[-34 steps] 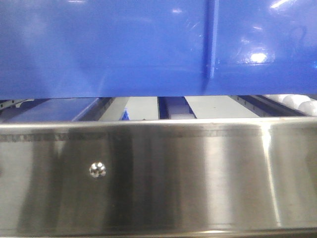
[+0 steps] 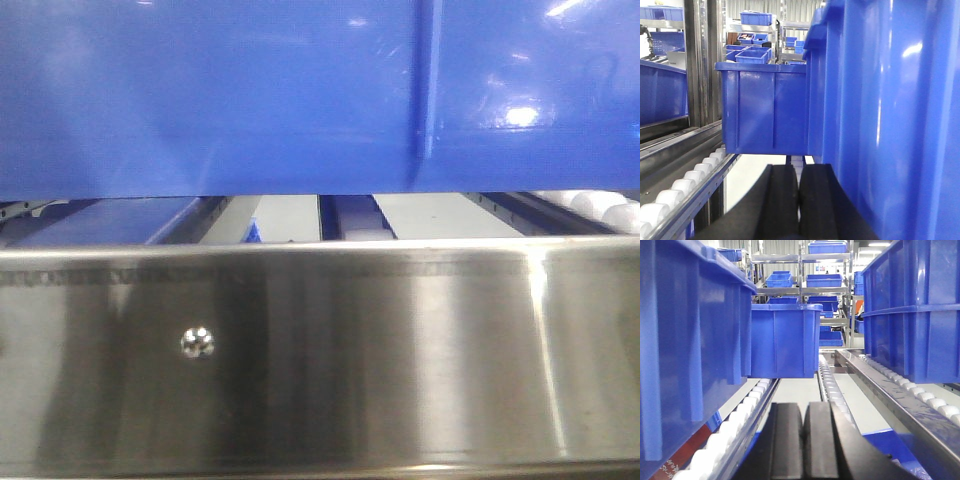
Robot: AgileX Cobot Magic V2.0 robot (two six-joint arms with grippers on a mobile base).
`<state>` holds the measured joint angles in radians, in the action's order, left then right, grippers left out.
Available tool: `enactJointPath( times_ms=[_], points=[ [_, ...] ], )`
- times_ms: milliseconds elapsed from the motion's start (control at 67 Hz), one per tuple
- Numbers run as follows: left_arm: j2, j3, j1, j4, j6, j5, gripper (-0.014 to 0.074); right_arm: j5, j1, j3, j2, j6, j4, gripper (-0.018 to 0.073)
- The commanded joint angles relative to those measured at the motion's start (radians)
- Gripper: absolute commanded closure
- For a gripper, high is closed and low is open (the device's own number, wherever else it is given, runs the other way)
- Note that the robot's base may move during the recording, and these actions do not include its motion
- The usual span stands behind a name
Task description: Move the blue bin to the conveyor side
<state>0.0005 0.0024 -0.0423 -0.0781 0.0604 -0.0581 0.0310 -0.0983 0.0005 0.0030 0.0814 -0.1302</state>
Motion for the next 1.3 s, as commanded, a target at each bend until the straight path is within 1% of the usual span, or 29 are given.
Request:
enactJointPath(
  times_ms=[0, 104, 239, 522, 582, 656, 701, 731, 791, 865, 910, 955, 970, 999, 1074, 1134, 1193, 1283],
  points=[
    [0.000, -0.002, 0.007, -0.007, 0.000, -0.014, 0.0604, 0.022, -0.002, 0.000, -0.003, 0.007, -0.005, 0.0639],
    [0.000, -0.002, 0.007, -0.007, 0.000, -0.014, 0.0604, 0.022, -0.002, 0.000, -0.003, 0.007, -0.005, 0.0639],
    [0.000, -0.002, 0.007, -0.007, 0.000, -0.042, 0.0604, 0.037, -0.002, 0.000, -0.003, 0.007, -0.005, 0.0639],
    [0.000, -0.002, 0.007, -0.007, 0.000, -0.042, 0.0604, 0.058, -0.002, 0.000, -0.003, 0.007, -0.005, 0.0639],
    [0.000, -0.002, 0.007, -0.007, 0.000, -0.068, 0.0604, 0.083, -0.002, 0.000, -0.003, 0.007, -0.005, 0.0639],
    [0.000, -0.002, 0.007, -0.007, 0.000, -0.087, 0.0604, 0.069, -0.002, -0.016, -0.003, 0.007, -0.005, 0.0639],
    [0.000, -0.032, 0.007, -0.007, 0.000, -0.075, 0.0603, 0.034, -0.002, -0.054, -0.003, 0.007, -0.005, 0.0639],
    [0.000, -0.060, 0.007, -0.005, 0.000, -0.043, 0.0598, 0.002, -0.002, -0.086, -0.003, 0.007, -0.005, 0.0639],
    [0.000, -0.152, 0.007, 0.006, 0.000, 0.066, 0.0582, -0.092, -0.002, -0.177, -0.003, 0.007, -0.005, 0.0624],
    [0.000, -0.262, 0.007, 0.035, 0.000, 0.217, 0.0534, -0.168, -0.002, -0.272, -0.003, 0.007, -0.005, 0.0553],
    [0.006, -0.330, 0.007, 0.049, 0.000, 0.285, 0.0505, -0.207, -0.002, -0.328, 0.001, 0.007, -0.005, 0.0480],
    [0.024, -0.409, 0.007, 0.058, 0.000, 0.366, 0.0460, -0.244, -0.002, -0.390, 0.021, 0.007, -0.005, 0.0379],
    [0.030, -0.430, 0.007, 0.057, 0.000, 0.383, 0.0446, -0.248, -0.002, -0.398, 0.029, 0.007, -0.005, 0.0364],
    [0.043, -0.470, 0.007, 0.057, 0.000, 0.413, 0.0419, -0.259, -0.002, -0.431, 0.046, 0.007, -0.005, 0.0290],
    [0.085, -0.573, 0.007, 0.057, 0.000, 0.474, 0.0351, -0.268, -0.002, -0.518, 0.099, 0.007, -0.010, 0.0147],
    [0.121, -0.637, 0.009, 0.057, 0.000, 0.513, 0.0303, -0.270, -0.002, -0.570, 0.139, 0.007, -0.012, 0.0060],
    [0.172, -0.707, 0.009, 0.057, 0.000, 0.556, 0.0244, -0.284, -0.003, -0.631, 0.187, 0.007, -0.012, -0.0003],
    [0.239, -0.778, 0.009, 0.057, 0.000, 0.624, 0.0167, -0.321, -0.003, -0.690, 0.247, 0.007, -0.012, 0.0010]
  ],
)
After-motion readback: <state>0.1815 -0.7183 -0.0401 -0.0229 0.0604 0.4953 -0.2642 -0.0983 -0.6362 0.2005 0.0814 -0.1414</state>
